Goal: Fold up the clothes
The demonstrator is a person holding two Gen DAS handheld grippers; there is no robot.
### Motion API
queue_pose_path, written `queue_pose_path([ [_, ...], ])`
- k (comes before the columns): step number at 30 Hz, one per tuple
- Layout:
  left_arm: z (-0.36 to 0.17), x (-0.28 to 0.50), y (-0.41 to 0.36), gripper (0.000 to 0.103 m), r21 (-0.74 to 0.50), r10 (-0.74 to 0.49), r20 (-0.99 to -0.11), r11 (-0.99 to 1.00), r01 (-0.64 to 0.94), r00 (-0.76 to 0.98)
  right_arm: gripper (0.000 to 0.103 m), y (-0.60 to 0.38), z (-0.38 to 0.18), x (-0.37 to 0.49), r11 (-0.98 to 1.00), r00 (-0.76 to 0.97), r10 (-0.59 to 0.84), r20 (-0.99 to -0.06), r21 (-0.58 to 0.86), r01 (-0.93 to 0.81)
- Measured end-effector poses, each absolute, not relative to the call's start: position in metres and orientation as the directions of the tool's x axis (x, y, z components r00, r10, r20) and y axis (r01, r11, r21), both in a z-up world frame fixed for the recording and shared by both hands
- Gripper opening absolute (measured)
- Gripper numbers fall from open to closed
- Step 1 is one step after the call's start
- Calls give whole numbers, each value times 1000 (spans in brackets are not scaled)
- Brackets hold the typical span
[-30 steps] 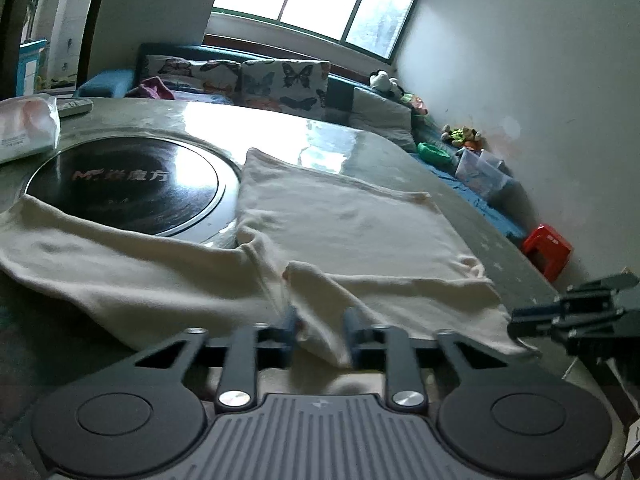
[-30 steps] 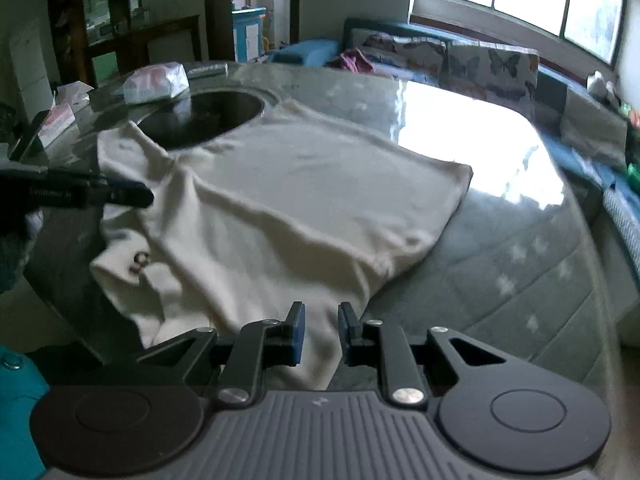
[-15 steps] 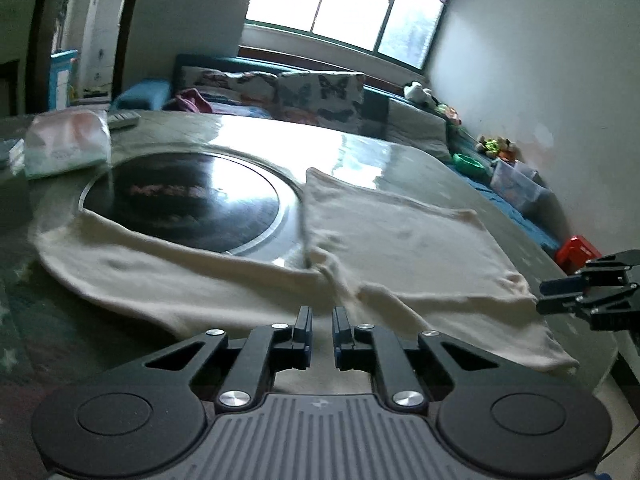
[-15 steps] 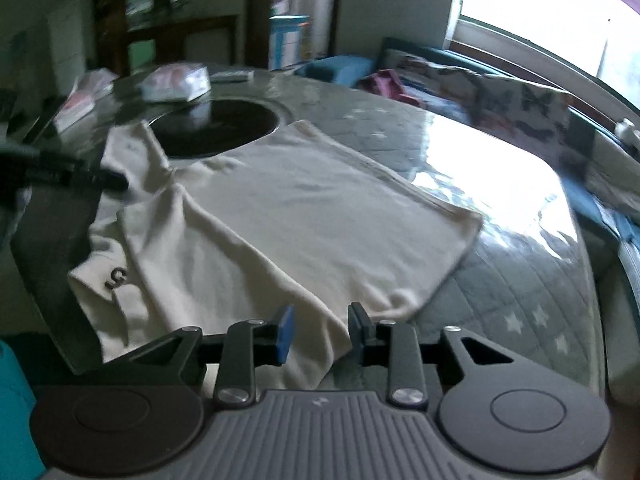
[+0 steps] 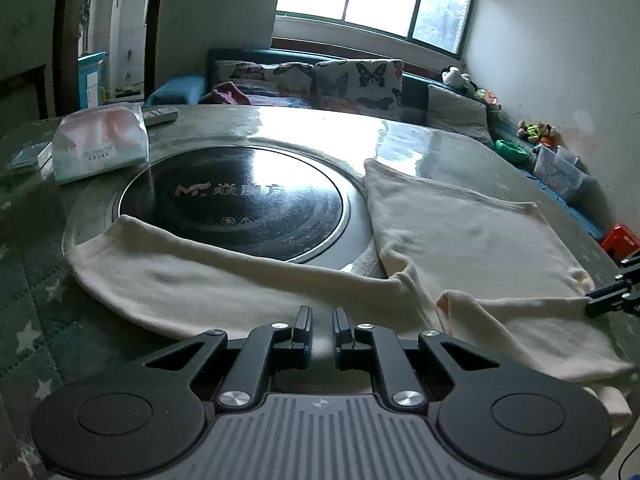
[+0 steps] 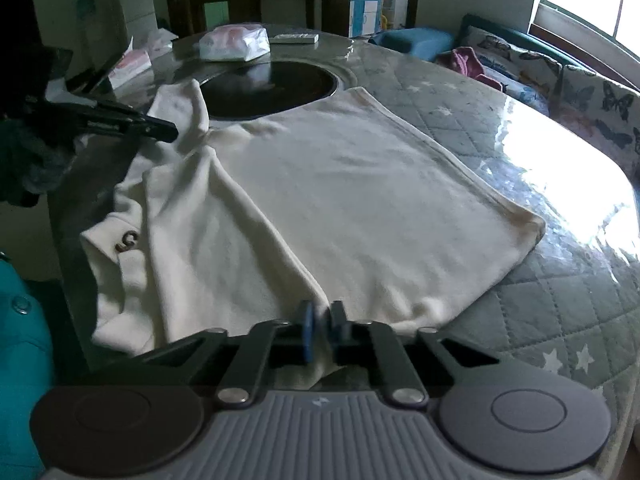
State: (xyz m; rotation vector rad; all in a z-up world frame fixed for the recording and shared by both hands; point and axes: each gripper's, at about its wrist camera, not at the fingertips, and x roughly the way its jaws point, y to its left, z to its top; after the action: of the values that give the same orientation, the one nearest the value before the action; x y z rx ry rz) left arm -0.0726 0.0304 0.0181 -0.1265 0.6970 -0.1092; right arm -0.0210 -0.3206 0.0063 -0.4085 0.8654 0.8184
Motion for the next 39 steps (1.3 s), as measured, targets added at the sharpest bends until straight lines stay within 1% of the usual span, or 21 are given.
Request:
queue_pose_path([
  [5, 18, -72, 29, 12, -143, -131, -634, 988, 50, 762, 4, -339, 18, -28, 662, 415, 453, -789, -14, -749],
  [7, 18, -72, 29, 12, -142, -129, -633, 989, 49, 763, 5, -344, 14, -27, 679, 420, 451, -788, -2, -734],
  [9, 21, -71, 26, 12, -125, -112, -641, 991, 41, 759, 6, -343, 9, -28, 688, 428, 448, -785, -3, -726],
  [11, 31, -74, 19, 12, -108, -114, -626, 992, 59, 771, 10, -343, 11, -30, 699, 453, 448, -771, -14, -715],
  [12, 36, -76, 14, 12, -100, -118, -616, 992, 71, 779, 11, -344, 14, -32, 706, 470, 447, -761, -24, -708],
  [14, 46, -79, 1, 12, -123, -179, -591, 984, 132, 786, 11, -345, 20, -37, 719, 504, 446, -739, -39, -694],
  [17, 53, -82, -27, 12, -152, -294, -562, 955, 253, 773, 11, -342, 25, -46, 726, 523, 470, -711, -25, -687],
  [19, 48, -80, -49, 12, -185, -374, -562, 926, 329, 738, 11, -336, 23, -50, 722, 517, 484, -706, -11, -692],
  [22, 36, -74, -75, 12, -190, -422, -571, 902, 387, 704, 11, -327, 12, -52, 724, 504, 488, -712, 8, -690],
  [24, 28, -69, -84, 12, -189, -430, -578, 898, 398, 694, 11, -325, 6, -53, 730, 502, 485, -716, 16, -683],
  [26, 21, -63, -84, 12, -184, -406, -590, 909, 374, 697, 11, -326, 1, -54, 742, 505, 478, -719, 23, -670],
  [32, 19, -61, -57, 12, -185, -343, -595, 939, 291, 727, 11, -333, 1, -57, 769, 525, 460, -716, 26, -638],
  [33, 19, -61, -52, 13, -185, -332, -595, 943, 278, 732, 14, -332, 2, -59, 772, 532, 456, -713, 20, -636],
  [35, 22, -66, -46, 13, -196, -335, -593, 942, 273, 732, 17, -330, 7, -65, 766, 539, 463, -704, 12, -643],
  [39, 26, -81, -51, 13, -185, -371, -587, 927, 326, 719, 17, -320, 6, -78, 743, 511, 487, -708, 28, -669],
])
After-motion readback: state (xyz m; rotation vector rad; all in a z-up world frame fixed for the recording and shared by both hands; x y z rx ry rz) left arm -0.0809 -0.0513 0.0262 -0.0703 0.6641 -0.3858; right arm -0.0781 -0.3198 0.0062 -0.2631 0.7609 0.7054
